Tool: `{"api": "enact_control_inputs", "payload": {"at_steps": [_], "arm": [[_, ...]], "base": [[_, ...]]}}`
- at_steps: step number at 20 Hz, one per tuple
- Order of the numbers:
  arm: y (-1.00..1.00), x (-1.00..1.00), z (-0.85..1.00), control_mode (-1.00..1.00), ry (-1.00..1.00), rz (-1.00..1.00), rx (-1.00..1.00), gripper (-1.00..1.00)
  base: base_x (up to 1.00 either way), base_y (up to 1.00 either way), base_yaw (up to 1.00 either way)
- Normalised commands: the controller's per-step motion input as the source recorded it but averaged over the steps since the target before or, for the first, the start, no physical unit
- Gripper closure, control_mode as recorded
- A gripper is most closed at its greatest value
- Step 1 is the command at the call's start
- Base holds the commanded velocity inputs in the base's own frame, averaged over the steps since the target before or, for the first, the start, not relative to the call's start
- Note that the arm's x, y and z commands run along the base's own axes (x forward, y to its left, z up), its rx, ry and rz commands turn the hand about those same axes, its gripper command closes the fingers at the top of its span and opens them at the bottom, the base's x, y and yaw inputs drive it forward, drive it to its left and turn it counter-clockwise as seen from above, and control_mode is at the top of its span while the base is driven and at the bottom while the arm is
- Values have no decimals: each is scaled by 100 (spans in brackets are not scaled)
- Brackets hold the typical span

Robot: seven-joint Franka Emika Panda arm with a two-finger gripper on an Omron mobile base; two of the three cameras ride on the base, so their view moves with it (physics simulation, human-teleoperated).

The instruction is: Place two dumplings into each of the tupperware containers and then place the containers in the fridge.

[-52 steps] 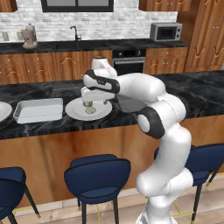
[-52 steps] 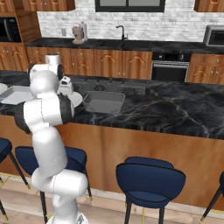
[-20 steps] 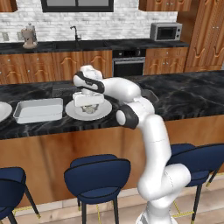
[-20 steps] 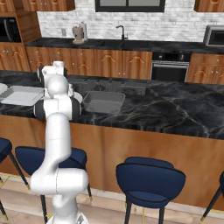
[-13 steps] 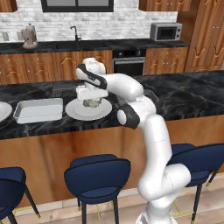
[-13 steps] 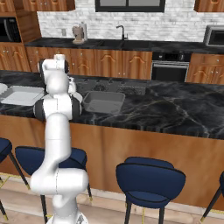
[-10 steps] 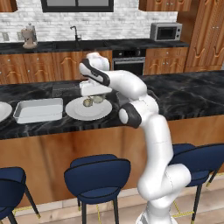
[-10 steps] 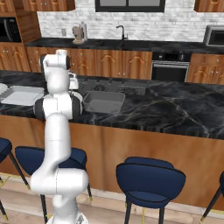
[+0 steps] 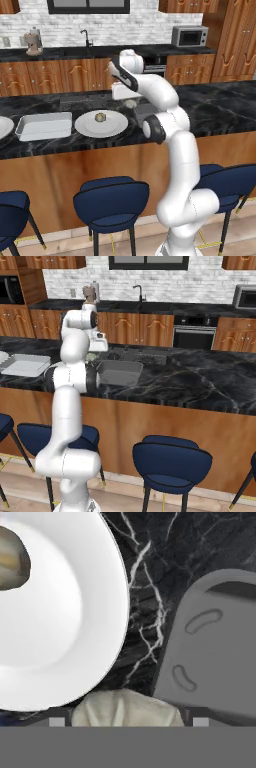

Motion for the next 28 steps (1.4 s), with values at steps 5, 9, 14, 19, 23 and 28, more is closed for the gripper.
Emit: {"api": "enact_control_inputs", "payload": {"at_steps": [5,9,14,19,23,28], "arm": [[-91,33,-13,-100,0,0,6,100],[-61,34,-33,-100,0,0,4,100],[-8,16,-69,-100,0,0,0,100],[0,0,-30,-100,0,0,0,-100],[0,0,0,-100,0,0,0,-100],[10,-25,3,-100,0,-1,0,-100]], "base": [[0,0,0],[0,0,0],[0,0,0],[0,0,0],[0,0,0],[0,0,0]]}}
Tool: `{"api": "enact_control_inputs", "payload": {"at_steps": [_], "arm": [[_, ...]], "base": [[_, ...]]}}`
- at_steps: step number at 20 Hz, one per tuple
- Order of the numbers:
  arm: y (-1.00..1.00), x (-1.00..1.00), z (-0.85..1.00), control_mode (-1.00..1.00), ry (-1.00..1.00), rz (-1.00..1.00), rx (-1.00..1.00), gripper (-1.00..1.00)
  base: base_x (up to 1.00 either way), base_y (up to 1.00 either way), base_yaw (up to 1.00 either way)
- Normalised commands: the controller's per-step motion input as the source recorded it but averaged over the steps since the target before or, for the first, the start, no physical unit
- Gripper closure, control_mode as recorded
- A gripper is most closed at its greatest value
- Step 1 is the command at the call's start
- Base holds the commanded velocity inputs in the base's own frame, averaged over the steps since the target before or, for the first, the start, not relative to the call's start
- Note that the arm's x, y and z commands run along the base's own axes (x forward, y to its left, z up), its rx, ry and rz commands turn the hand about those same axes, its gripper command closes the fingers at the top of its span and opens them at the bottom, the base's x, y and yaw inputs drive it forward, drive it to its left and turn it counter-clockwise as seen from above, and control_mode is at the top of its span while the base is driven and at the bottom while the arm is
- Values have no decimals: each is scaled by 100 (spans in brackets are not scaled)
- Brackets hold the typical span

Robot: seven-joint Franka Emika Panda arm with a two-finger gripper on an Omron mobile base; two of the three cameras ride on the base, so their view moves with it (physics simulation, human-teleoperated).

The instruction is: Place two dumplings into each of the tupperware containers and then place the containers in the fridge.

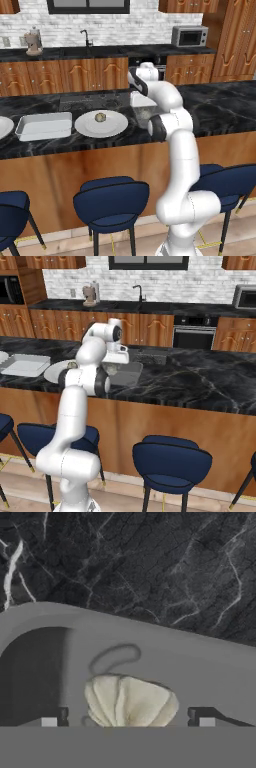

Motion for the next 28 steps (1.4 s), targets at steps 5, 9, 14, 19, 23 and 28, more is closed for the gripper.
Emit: {"api": "enact_control_inputs", "payload": {"at_steps": [5,9,14,19,23,28], "arm": [[2,-48,34,-100,-6,-1,0,-100],[60,-91,80,-100,-30,0,-2,-100],[93,-72,41,-100,-59,0,-2,-100],[74,-25,2,-100,-40,-2,5,-100],[80,-6,-35,-100,-4,-3,2,-100],[72,0,-32,-100,-1,0,0,-100]], "base": [[0,0,0],[0,0,0],[0,0,0],[0,0,0],[0,0,0],[0,0,0]]}}
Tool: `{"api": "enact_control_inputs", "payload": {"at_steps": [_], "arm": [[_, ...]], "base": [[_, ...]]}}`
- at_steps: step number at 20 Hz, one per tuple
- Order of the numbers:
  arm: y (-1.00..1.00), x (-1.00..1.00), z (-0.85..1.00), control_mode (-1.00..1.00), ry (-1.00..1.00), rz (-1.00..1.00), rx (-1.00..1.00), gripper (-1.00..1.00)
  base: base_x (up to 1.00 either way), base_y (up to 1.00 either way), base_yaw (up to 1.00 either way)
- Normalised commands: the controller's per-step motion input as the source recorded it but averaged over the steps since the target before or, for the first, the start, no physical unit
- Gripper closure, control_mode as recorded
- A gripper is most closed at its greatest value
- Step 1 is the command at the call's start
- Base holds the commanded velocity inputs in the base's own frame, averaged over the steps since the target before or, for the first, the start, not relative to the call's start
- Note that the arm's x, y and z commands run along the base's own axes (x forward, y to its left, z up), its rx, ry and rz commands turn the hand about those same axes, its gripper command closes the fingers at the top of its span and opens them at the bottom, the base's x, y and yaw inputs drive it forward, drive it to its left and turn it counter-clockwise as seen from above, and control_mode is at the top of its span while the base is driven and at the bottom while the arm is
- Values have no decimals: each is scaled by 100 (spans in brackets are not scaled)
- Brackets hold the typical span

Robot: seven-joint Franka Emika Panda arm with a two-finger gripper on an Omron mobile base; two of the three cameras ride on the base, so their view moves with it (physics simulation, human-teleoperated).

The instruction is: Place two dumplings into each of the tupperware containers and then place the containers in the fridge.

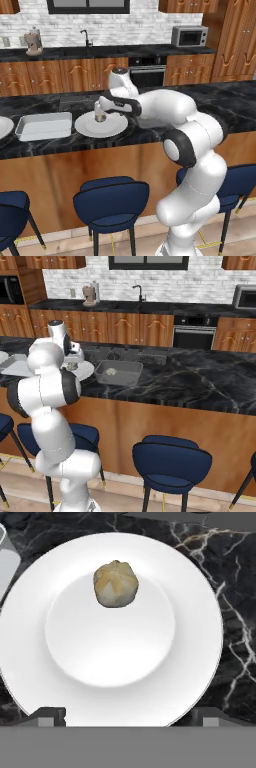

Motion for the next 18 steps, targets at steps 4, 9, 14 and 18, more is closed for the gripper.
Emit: {"api": "enact_control_inputs", "payload": {"at_steps": [4,9,14,18], "arm": [[48,53,0,-100,0,0,0,-100],[16,63,0,-100,0,0,1,-100],[0,30,-4,-100,7,0,0,-100],[8,15,-42,-100,7,0,0,-100]], "base": [[0,0,0],[0,0,0],[0,0,0],[0,0,0]]}}
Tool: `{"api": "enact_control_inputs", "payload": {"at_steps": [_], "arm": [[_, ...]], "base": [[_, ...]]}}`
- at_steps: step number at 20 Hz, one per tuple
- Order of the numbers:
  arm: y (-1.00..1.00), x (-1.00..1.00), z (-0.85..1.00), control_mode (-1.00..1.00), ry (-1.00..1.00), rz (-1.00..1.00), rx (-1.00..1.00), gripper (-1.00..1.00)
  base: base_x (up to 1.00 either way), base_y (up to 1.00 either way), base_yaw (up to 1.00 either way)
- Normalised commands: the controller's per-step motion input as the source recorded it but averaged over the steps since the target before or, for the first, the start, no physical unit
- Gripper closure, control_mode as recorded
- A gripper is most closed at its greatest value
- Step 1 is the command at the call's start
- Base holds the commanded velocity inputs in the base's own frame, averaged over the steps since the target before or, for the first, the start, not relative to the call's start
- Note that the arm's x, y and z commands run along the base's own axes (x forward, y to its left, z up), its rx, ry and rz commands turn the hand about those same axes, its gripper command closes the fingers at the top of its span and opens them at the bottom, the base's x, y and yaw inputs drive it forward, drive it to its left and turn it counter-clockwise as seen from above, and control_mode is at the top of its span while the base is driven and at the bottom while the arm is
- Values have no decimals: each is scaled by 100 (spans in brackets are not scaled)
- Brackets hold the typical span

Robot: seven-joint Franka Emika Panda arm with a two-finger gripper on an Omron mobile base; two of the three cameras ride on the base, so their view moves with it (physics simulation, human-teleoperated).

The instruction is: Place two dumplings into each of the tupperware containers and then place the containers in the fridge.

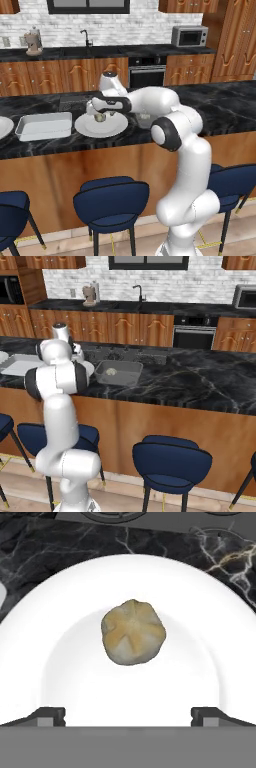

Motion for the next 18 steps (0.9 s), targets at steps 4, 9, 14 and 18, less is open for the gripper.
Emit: {"api": "enact_control_inputs", "payload": {"at_steps": [4,9,14,18], "arm": [[12,32,-29,-100,1,0,0,-100],[10,30,0,-100,1,0,0,-100],[0,13,-4,-100,1,0,0,-100],[0,11,-17,-100,1,0,0,-100]], "base": [[0,0,0],[0,0,0],[0,0,0],[0,0,0]]}}
